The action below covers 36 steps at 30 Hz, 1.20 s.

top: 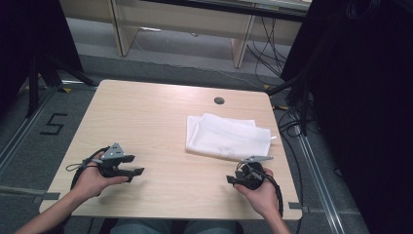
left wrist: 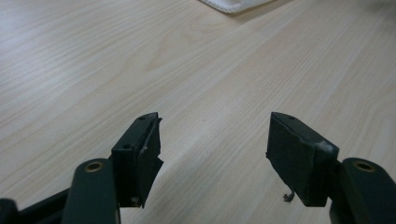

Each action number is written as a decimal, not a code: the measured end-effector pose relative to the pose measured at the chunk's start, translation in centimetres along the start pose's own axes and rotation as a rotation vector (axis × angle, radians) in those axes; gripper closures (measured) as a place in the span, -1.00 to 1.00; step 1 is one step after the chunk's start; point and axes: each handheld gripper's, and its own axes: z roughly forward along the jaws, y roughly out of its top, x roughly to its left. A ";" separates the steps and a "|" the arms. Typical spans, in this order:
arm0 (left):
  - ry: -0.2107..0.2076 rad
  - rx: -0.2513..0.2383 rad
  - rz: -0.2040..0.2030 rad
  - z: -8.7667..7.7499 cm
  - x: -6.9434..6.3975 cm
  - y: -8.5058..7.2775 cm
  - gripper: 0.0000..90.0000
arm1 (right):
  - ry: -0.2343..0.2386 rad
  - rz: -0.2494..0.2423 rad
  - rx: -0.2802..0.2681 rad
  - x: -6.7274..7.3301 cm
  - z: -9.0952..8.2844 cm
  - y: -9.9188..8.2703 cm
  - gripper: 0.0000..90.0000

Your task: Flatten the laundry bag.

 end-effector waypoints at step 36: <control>-0.038 -0.045 0.009 -0.1 -0.5 0.2 -0.22 | -0.173 0.124 0.034 -4.1 5.8 9.6 0.15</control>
